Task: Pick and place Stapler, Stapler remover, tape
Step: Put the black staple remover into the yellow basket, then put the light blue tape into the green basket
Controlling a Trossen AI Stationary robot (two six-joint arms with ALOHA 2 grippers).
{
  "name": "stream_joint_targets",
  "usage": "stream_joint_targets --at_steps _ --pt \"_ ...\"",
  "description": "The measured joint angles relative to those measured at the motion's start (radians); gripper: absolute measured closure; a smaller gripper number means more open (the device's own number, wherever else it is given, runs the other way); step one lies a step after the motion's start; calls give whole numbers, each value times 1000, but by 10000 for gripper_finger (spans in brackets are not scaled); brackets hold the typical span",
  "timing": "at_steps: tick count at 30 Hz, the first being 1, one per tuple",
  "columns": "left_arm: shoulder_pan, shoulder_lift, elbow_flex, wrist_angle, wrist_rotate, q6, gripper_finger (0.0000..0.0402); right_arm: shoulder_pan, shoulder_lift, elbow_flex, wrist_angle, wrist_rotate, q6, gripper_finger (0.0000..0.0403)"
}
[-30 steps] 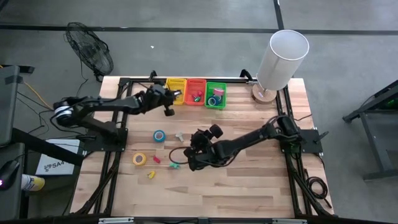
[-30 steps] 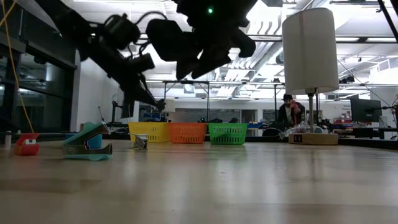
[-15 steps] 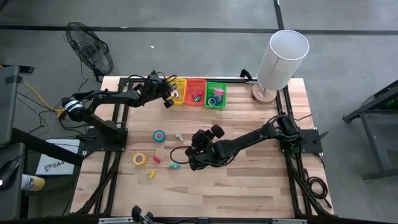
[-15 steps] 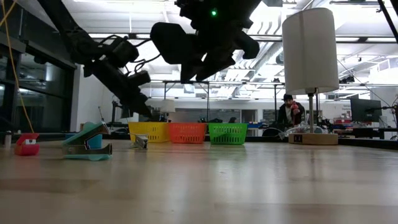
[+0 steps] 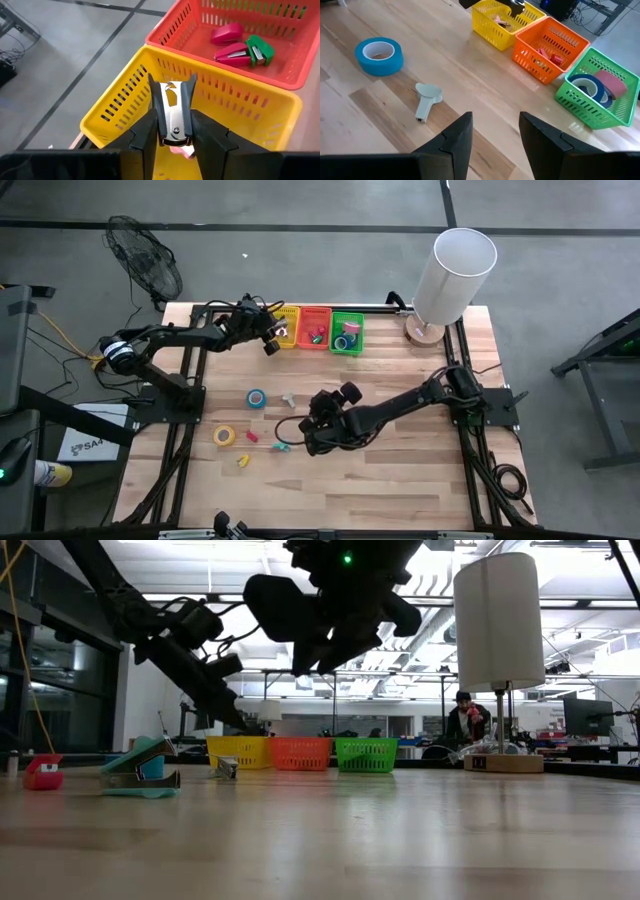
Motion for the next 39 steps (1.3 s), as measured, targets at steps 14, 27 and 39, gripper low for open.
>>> stream_joint_targets --at_steps 14,27,39 --pt "0 0 0 0 -5 -14 254 0 0 0 0 -1 11 249" --pt "0 -4 0 24 32 4 184 13 -2 0 -63 6 -23 249" --pt "-1 -38 0 77 186 25 184 20 -35 0 -452 63 207 249"
